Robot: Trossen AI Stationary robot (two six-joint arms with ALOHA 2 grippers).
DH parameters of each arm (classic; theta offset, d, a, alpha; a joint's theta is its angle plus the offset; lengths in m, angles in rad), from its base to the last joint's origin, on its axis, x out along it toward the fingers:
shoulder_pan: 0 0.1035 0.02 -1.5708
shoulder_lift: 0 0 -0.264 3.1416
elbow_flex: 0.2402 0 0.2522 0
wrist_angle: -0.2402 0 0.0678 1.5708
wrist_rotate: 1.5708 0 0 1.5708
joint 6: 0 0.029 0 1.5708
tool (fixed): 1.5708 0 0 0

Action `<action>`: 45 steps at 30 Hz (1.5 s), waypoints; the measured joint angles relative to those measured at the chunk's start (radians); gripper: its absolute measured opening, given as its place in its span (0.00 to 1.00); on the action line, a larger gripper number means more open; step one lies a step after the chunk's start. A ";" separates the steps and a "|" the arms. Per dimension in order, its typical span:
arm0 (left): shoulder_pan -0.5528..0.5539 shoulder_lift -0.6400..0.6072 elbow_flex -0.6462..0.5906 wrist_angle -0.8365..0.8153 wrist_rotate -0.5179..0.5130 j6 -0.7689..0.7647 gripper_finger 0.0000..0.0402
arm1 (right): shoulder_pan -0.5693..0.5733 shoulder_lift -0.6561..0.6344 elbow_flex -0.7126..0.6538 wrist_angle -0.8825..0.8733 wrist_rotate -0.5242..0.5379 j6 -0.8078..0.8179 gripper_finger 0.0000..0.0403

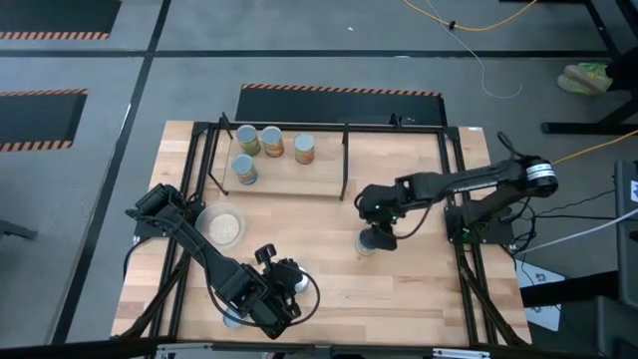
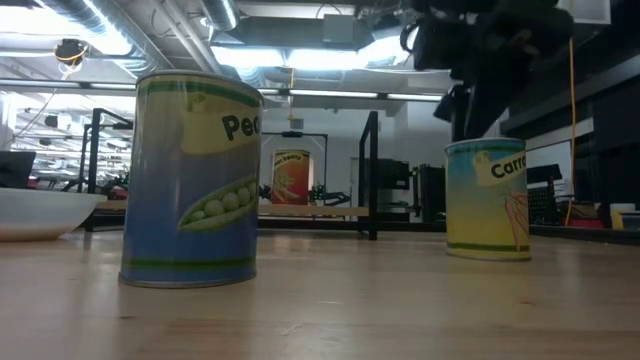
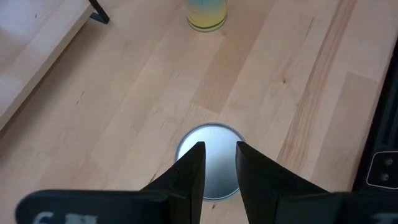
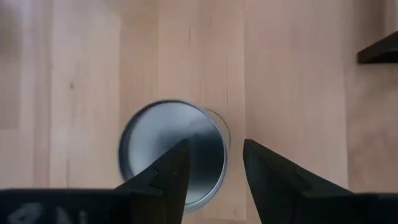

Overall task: Pick and place cans onto a shelf
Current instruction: Put the carrots can on the shelf

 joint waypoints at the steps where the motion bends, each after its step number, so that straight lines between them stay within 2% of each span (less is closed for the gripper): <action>1: 0.000 0.000 0.000 0.000 0.000 0.000 0.21 | 0.000 0.012 0.000 0.000 0.000 -0.001 0.38; 6: 0.000 0.000 0.000 -0.001 0.000 0.000 0.21 | 0.000 0.051 0.002 0.003 -0.003 -0.024 0.38; 9: 0.000 0.000 0.000 -0.001 0.000 0.000 0.21 | 0.000 0.055 0.003 0.006 -0.014 -0.024 0.34; 18: 0.000 0.000 0.000 -0.001 0.000 0.000 0.21 | 0.000 0.055 0.003 0.007 -0.021 -0.025 0.04; 24: 0.000 0.000 0.000 -0.001 0.000 0.000 0.21 | 0.001 0.057 0.009 0.000 -0.026 -0.022 0.01; 27: 0.000 0.000 0.000 -0.001 0.000 0.000 0.21 | 0.001 0.062 0.040 -0.030 -0.068 -0.025 0.01; 34: 0.000 0.000 0.000 -0.001 0.000 0.000 0.21 | 0.002 0.061 0.220 -0.111 -0.115 -0.058 0.00; 43: 0.000 0.000 0.000 -0.001 0.000 0.000 0.21 | -0.027 0.059 0.532 -0.148 -0.114 -0.186 0.00; 45: 0.000 0.000 0.000 -0.001 0.000 0.000 0.21 | -0.049 0.059 0.594 -0.147 -0.078 -0.207 0.00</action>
